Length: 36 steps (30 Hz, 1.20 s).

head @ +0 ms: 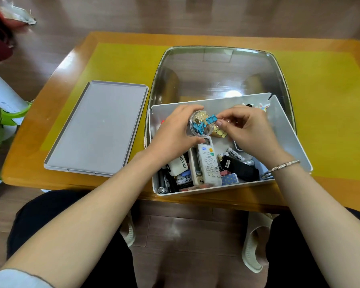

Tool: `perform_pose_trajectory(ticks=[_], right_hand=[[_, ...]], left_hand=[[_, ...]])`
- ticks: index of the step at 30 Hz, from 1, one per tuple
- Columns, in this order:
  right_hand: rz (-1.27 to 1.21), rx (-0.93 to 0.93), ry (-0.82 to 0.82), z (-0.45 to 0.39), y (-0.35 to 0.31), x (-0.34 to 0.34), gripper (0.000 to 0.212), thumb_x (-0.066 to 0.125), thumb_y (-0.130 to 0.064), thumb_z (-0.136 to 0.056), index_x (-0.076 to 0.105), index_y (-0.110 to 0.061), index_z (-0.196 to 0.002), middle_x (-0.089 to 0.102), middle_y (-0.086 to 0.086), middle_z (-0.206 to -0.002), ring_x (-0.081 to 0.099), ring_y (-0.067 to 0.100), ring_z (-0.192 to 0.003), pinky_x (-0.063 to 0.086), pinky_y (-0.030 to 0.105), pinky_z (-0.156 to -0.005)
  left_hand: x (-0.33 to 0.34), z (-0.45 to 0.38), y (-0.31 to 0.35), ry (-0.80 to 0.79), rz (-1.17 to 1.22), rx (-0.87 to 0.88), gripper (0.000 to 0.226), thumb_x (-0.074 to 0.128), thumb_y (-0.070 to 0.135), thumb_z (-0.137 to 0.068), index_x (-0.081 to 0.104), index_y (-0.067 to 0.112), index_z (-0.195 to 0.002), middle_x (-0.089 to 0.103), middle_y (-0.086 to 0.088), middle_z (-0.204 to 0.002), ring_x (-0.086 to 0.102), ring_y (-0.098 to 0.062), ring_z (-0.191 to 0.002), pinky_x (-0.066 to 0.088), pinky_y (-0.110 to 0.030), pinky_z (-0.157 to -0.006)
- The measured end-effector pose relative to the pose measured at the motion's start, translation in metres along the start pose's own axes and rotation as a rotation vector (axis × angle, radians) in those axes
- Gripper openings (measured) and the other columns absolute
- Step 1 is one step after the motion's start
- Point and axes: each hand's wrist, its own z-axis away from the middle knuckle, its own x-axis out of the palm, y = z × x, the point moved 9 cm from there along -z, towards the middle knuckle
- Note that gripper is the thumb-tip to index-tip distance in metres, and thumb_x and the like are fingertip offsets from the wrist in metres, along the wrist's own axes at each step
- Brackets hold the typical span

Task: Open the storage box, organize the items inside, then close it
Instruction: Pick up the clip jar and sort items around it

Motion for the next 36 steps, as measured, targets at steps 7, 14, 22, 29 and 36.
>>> perform_pose_trajectory(ticks=[7, 14, 22, 29, 36], right_hand=[[0.183, -0.087, 0.105, 0.002, -0.013, 0.000, 0.008, 0.075, -0.012, -0.077, 0.074, -0.009, -0.085, 0.060, 0.001, -0.067, 0.047, 0.004, -0.056, 0.039, 0.009, -0.059], [0.026, 0.030, 0.227, -0.001, -0.001, -0.020, 0.014, 0.074, -0.011, -0.078, 0.072, -0.014, -0.092, 0.063, -0.001, -0.069, 0.052, 0.001, -0.060, 0.045, 0.011, -0.061], [-0.052, -0.021, 0.154, 0.002, -0.010, -0.013, 0.015, 0.074, -0.007, -0.078, 0.071, -0.019, -0.087, 0.068, -0.006, -0.076, 0.065, 0.011, -0.068, 0.055, 0.027, -0.064], [0.073, -0.111, 0.042, 0.005, -0.017, 0.002, 0.022, 0.071, -0.002, -0.077, 0.071, -0.011, -0.098, 0.070, 0.000, -0.079, 0.065, 0.009, -0.070, 0.056, 0.025, -0.069], [0.086, -0.162, -0.018, 0.007, -0.026, 0.014, 0.037, 0.065, 0.008, -0.076, 0.064, -0.007, -0.110, 0.070, 0.002, -0.090, 0.067, 0.006, -0.086, 0.054, 0.023, -0.083]], left_hand=[[0.013, 0.002, 0.007, -0.058, 0.053, -0.014, 0.061, 0.081, 0.039, -0.069, 0.054, 0.023, -0.121, 0.061, 0.008, -0.112, 0.058, -0.005, -0.093, 0.050, -0.024, -0.079], [0.012, 0.003, 0.005, -0.061, 0.031, -0.059, 0.063, 0.074, 0.051, -0.073, 0.053, 0.025, -0.126, 0.063, 0.006, -0.112, 0.058, -0.011, -0.097, 0.048, -0.028, -0.081], [0.013, 0.005, 0.007, -0.058, -0.024, -0.030, 0.063, 0.078, 0.048, -0.069, 0.055, 0.027, -0.124, 0.052, 0.020, -0.093, 0.046, -0.009, -0.096, 0.033, -0.017, -0.070], [0.014, 0.004, 0.007, -0.061, -0.047, -0.020, 0.060, 0.081, 0.043, -0.067, 0.057, 0.027, -0.120, 0.063, 0.009, -0.107, 0.046, -0.015, -0.102, 0.034, -0.027, -0.075], [0.010, 0.003, 0.010, -0.037, -0.065, 0.000, 0.061, 0.082, 0.033, -0.069, 0.056, 0.024, -0.123, 0.062, 0.006, -0.116, 0.046, -0.019, -0.108, 0.035, -0.028, -0.085]])
